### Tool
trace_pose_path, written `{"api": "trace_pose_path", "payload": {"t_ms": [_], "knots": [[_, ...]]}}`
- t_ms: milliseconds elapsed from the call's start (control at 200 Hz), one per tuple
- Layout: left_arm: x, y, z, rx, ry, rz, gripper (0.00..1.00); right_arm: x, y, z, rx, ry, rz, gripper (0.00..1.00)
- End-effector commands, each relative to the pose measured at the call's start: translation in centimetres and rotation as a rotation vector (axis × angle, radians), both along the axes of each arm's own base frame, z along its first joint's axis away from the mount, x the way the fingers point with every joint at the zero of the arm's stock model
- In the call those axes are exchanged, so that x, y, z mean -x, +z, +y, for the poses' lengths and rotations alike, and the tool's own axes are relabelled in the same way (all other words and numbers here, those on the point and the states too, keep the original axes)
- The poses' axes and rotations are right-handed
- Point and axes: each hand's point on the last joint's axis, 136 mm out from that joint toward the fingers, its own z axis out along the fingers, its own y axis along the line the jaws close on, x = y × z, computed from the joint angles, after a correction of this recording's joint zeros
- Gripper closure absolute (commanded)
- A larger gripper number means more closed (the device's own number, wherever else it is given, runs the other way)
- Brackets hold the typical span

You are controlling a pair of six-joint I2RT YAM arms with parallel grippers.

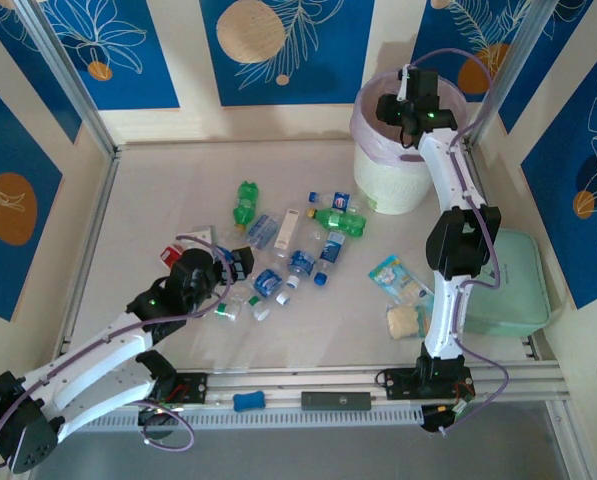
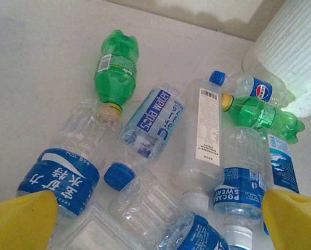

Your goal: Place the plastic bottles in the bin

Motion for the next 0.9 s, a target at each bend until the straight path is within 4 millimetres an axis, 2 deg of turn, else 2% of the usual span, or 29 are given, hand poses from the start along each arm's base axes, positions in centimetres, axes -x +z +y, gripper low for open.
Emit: {"api": "trace_pose_path", "payload": {"t_ms": [0,180,270,370,445,640,785,895], "knots": [[0.1,-0.4,0.8,-0.007,0.025,0.005,0.00,0.0,0.5,0.0,-0.041,0.004,0.015,0.54],[0.2,-0.3,0.9,-0.006,0.027,0.000,0.00,-0.1,0.8,0.0,-0.051,0.004,0.029,0.49],[0.3,-0.3,1.0,-0.004,0.030,-0.001,0.00,0.0,1.7,0.0,-0.055,0.002,0.015,0.32],[0.3,-0.4,1.0,-0.003,0.030,-0.001,0.00,0.3,3.5,0.0,-0.057,0.004,-0.017,0.13],[0.3,-0.4,1.0,-0.001,0.029,0.000,0.00,0.8,5.5,0.1,-0.054,0.008,-0.054,0.06],[0.2,-0.4,1.0,-0.001,0.031,-0.006,0.00,3.0,10.0,1.1,-0.035,0.038,-0.140,0.05],[0.0,-0.5,1.1,-0.006,0.037,-0.010,0.00,5.8,12.6,3.4,-0.025,0.098,-0.193,0.05],[-0.1,-0.5,1.2,-0.011,0.046,-0.017,0.00,8.5,13.5,5.6,-0.020,0.159,-0.225,0.05]]}}
